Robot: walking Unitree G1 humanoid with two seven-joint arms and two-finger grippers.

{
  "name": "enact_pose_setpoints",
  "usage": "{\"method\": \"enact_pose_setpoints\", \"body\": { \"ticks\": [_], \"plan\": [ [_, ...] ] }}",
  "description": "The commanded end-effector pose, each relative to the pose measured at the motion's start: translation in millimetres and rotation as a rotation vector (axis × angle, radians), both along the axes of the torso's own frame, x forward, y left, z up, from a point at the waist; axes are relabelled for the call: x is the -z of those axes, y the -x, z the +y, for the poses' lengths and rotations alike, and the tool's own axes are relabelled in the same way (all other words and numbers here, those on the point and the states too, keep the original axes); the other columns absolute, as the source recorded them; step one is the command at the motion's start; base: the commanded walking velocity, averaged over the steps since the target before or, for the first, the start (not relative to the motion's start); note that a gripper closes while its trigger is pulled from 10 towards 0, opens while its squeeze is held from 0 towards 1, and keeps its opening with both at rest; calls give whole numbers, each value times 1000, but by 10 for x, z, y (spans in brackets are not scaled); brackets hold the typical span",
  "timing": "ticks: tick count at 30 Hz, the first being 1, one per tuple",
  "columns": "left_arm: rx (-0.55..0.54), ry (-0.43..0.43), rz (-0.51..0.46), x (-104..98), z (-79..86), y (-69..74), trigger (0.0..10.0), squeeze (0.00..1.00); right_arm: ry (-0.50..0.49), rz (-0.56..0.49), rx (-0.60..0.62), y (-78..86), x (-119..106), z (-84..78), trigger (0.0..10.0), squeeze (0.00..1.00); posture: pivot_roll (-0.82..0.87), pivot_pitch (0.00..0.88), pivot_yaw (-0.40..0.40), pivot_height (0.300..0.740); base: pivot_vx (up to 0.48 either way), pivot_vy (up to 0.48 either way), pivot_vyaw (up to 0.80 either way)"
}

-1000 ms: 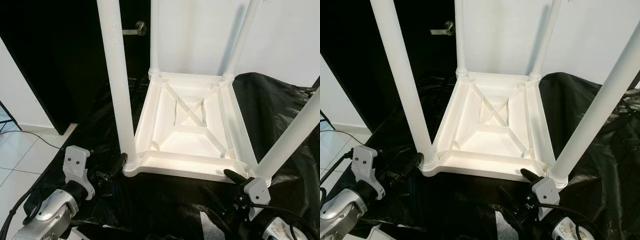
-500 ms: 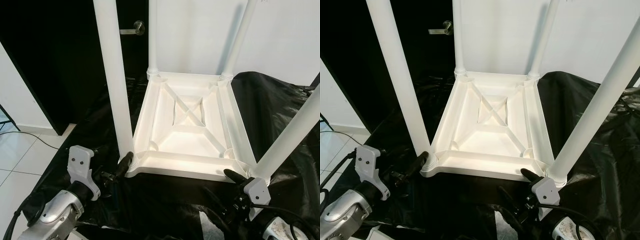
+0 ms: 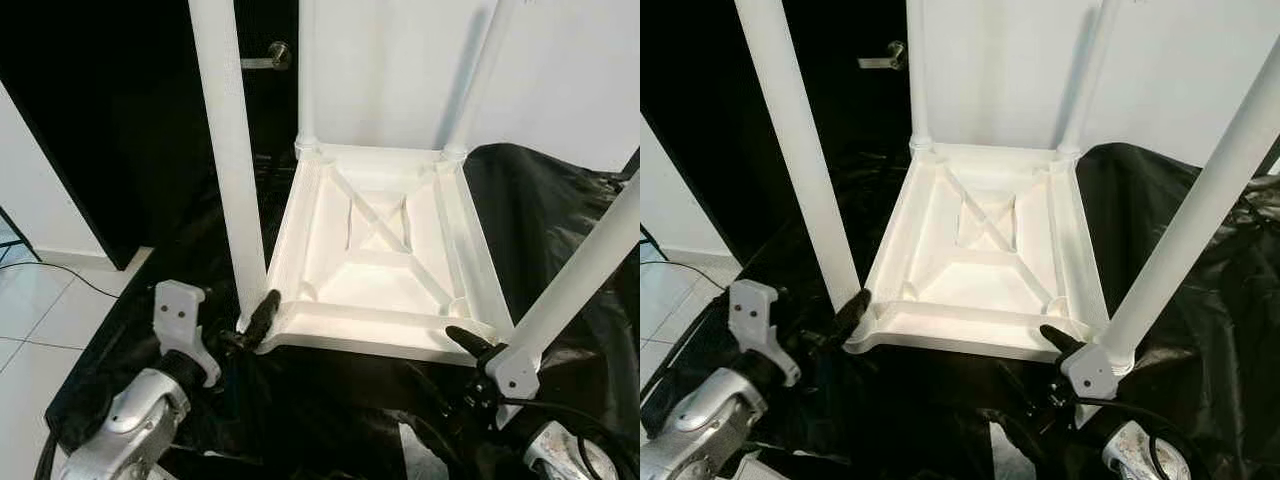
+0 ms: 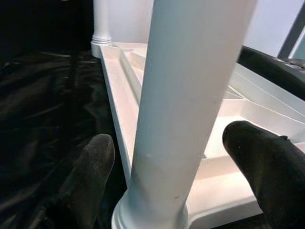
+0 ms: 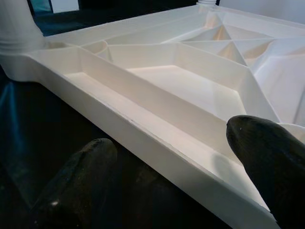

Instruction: Building children table

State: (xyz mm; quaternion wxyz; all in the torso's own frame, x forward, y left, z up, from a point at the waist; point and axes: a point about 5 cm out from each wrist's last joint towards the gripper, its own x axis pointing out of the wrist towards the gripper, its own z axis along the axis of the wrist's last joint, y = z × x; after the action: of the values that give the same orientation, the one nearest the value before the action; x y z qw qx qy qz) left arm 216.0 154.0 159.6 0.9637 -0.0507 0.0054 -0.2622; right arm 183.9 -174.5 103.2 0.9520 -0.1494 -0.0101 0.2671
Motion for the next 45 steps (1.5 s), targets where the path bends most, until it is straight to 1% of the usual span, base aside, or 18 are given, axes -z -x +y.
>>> {"method": "enact_pose_setpoints", "body": {
  "ticks": [1, 3, 6, 9, 13, 14, 18, 22, 29, 32, 36, 37, 38, 39, 41, 42, 44, 45],
  "plan": [
    [-26, -7, 14, 30, -13, -32, 10000, 0, 4, -4, -1, -5, -19, 0, 10000, 0, 4, 0, -19, 740, 0, 0, 0],
    [-30, -5, 11, 25, -17, -39, 10000, 0, -2, -2, -2, -4, -21, 6, 10000, 0, 4, 0, -19, 740, 0, 0, 0],
    [-50, 2, -10, -11, -27, -109, 10000, 0, -32, -1, -20, 1, -49, 43, 10000, 0, 2, 0, -16, 740, 0, 0, 0],
    [-53, 2, -11, -13, -29, -118, 10000, 0, -33, -1, -22, 0, -51, 46, 10000, 0, 2, 0, -16, 740, 0, 0, 0],
    [-107, 26, -41, -66, -45, -200, 10000, 0, -12, -15, -23, -14, -60, 61, 10000, 0, 0, 0, -9, 740, 0, 0, 0],
    [-107, 26, -41, -66, -45, -200, 10000, 0, -12, -15, -23, -14, -60, 61, 10000, 0, 0, 0, -9, 740, 0, 0, 0],
    [-179, 60, -60, -100, -78, -263, 10000, 0, -7, -10, -23, -7, -54, 56, 10000, 0, -2, 0, -10, 740, 0, 0, 0],
    [-205, 80, -68, -115, -100, -288, 10000, 0, -8, -5, -22, -8, -48, 52, 10000, 0, -3, 0, -10, 740, 0, 0, 0],
    [-249, 77, -75, -119, -114, -328, 10000, 0, 0, -4, -23, -13, -42, 44, 10000, 0, -4, 0, -11, 740, 0, 0, 0],
    [-298, 60, -67, -84, -115, -359, 10000, 0, 7, -5, -22, -14, -40, 39, 10000, 0, -6, 0, -9, 740, 0, 0, 0],
    [-321, 62, -60, -70, -118, -372, 10000, 0, 15, -6, -23, -12, -39, 39, 10000, 0, -9, 0, -7, 740, 0, 0, 0],
    [-343, 80, -55, -66, -119, -384, 9686, 0, 44, -13, -28, -10, -33, 36, 10000, 0, -9, 0, -7, 740, 0, 0, 0],
    [-366, 112, -45, -62, -117, -398, 5451, 0, 74, -16, -33, -7, -24, 33, 10000, 0, -14, 0, -5, 740, 0, 0, 0],
    [-381, 143, -36, -58, -119, -407, 2196, 0, 96, -18, -35, -3, -18, 30, 10000, 0, -14, 0, -5, 740, 0, 0, 0],
    [-387, 163, -31, -56, -120, -412, 2196, 0, 107, -20, -37, -1, -15, 28, 10000, 0, -14, 0, -5, 740, 0, 0, 0],
    [-375, 198, -18, -51, -150, -422, 0, 0, 164, -30, -46, 11, -7, 14, 10000, 0, -22, 0, -3, 740, 0, 0, 0],
    [-377, 203, -14, -49, -160, -430, 0, 0, 187, -32, -49, 13, -4, 7, 10000, 0, -22, 0, -3, 740, 0, 0, 0],
    [-375, 209, -6, -50, -179, -443, 0, 0, 240, -46, -52, 2, -10, -10, 10000, 0, -27, 0, -1, 740, 0, 0, 0]
  ]
}}
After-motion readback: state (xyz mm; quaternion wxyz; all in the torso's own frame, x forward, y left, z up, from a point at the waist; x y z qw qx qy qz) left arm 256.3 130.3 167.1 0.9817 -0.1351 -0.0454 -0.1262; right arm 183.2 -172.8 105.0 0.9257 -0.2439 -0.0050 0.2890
